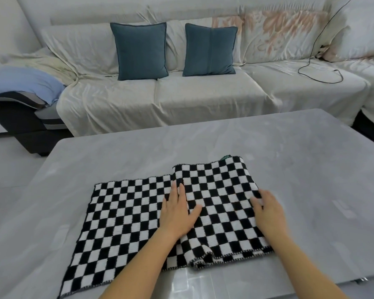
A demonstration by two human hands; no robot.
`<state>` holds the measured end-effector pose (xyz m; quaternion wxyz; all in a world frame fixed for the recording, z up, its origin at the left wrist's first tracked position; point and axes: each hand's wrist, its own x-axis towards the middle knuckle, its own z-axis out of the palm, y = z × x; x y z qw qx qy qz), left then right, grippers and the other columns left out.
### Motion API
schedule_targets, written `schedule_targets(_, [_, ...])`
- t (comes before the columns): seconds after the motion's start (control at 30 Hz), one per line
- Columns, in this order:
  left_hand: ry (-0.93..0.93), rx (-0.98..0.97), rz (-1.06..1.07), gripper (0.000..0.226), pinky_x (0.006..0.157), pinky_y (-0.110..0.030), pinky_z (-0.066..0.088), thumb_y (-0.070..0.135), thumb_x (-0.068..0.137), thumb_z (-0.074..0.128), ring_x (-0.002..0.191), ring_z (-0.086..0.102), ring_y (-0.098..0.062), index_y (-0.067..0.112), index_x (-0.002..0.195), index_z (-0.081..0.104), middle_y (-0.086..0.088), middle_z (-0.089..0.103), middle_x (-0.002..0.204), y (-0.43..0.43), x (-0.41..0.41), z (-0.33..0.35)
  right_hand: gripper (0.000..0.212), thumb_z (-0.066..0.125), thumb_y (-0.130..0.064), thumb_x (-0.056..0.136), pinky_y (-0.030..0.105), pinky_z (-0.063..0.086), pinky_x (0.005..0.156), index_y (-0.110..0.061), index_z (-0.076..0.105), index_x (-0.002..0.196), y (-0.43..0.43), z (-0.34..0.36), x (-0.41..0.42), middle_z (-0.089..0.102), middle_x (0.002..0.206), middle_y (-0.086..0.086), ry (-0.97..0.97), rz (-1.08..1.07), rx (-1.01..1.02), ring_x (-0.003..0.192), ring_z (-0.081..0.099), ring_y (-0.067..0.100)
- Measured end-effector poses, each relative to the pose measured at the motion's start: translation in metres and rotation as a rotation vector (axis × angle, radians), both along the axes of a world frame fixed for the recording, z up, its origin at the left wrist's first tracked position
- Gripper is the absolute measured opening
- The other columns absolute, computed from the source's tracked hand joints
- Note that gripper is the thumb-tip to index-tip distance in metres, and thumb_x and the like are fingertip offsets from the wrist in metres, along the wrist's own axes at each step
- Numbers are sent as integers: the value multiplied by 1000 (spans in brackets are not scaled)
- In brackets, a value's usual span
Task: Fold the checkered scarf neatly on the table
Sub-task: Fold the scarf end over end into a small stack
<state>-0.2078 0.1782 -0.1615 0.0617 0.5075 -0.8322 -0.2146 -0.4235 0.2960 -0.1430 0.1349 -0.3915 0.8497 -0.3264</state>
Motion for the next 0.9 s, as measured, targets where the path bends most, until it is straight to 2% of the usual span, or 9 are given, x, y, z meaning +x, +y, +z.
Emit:
schedule_targets(0.1, [-6, -1, -35, 92, 119, -44, -1, 72, 85, 23, 145, -15, -13, 18, 149, -15, 1, -27, 155, 21, 12, -1, 38, 49, -36, 93, 34, 38, 83, -15, 55, 124, -1, 13, -6, 62, 119, 8, -135, -93, -9, 106, 55, 26])
schedule_targets(0.2, [-35, 6, -34, 94, 119, -42, -2, 75, 84, 21, 144, -16, -13, 17, 149, -14, -1, -25, 155, 29, 14, -1, 46, 54, -42, 90, 33, 38, 82, -13, 55, 126, 0, 21, -11, 62, 120, 7, -208, -142, 26, 107, 56, 27])
schedule_targets(0.27, [-44, 5, -32, 94, 119, -41, -2, 75, 84, 20, 144, -16, -14, 15, 149, -13, -3, -24, 156, 30, 13, 1, 52, 53, -50, 88, 34, 42, 79, -13, 55, 125, 5, 18, -15, 64, 117, 6, -187, -156, 101, 102, 58, 26])
schedule_targets(0.33, [-36, 7, -25, 95, 119, -40, -2, 75, 84, 20, 144, -16, -14, 13, 149, -12, -5, -22, 157, 32, 10, 1, 50, 49, -56, 87, 33, 43, 69, -14, 58, 113, 14, 13, -16, 65, 101, 3, -118, -117, 194, 88, 59, 22])
schedule_targets(0.43, [-32, 11, -12, 97, 119, -40, -1, 76, 84, 20, 144, -16, -16, 11, 149, -10, -7, -20, 157, 39, 2, 2, 44, 49, -53, 88, 35, 46, 58, -10, 57, 81, 26, 11, -21, 61, 71, 1, -41, -87, 228, 65, 56, 18])
schedule_targets(0.53, [-28, 11, -28, 99, 119, -41, -2, 77, 83, 19, 144, -18, -17, 11, 149, -11, -8, -20, 157, 52, -13, 2, 43, 51, -50, 88, 32, 38, 50, -11, 54, 73, 39, 18, -37, 59, 65, 5, -16, -114, 230, 61, 55, 20])
schedule_targets(0.7, [0, 36, -47, 98, 118, -40, -7, 76, 84, 19, 143, -21, -18, 10, 149, -12, -9, -24, 156, 79, -56, 3, 43, 50, -55, 87, 32, 39, 52, -15, 53, 73, 62, 24, -76, 59, 65, 5, 23, -196, 256, 61, 55, 23])
schedule_targets(0.8, [-10, 61, -55, 97, 117, -40, -9, 75, 84, 20, 143, -22, -18, 11, 149, -14, -8, -25, 155, 83, -69, 2, 41, 51, -53, 88, 35, 43, 56, -13, 55, 75, 70, 24, -87, 60, 68, 6, -60, -200, 270, 64, 56, 24])
schedule_targets(0.9, [-38, 67, -62, 94, 117, -41, -9, 74, 85, 19, 143, -21, -17, 13, 149, -14, -6, -26, 155, 78, -68, 5, 37, 58, -46, 86, 36, 45, 66, -9, 59, 91, 70, 26, -83, 62, 78, 5, -230, -192, 176, 72, 57, 22])
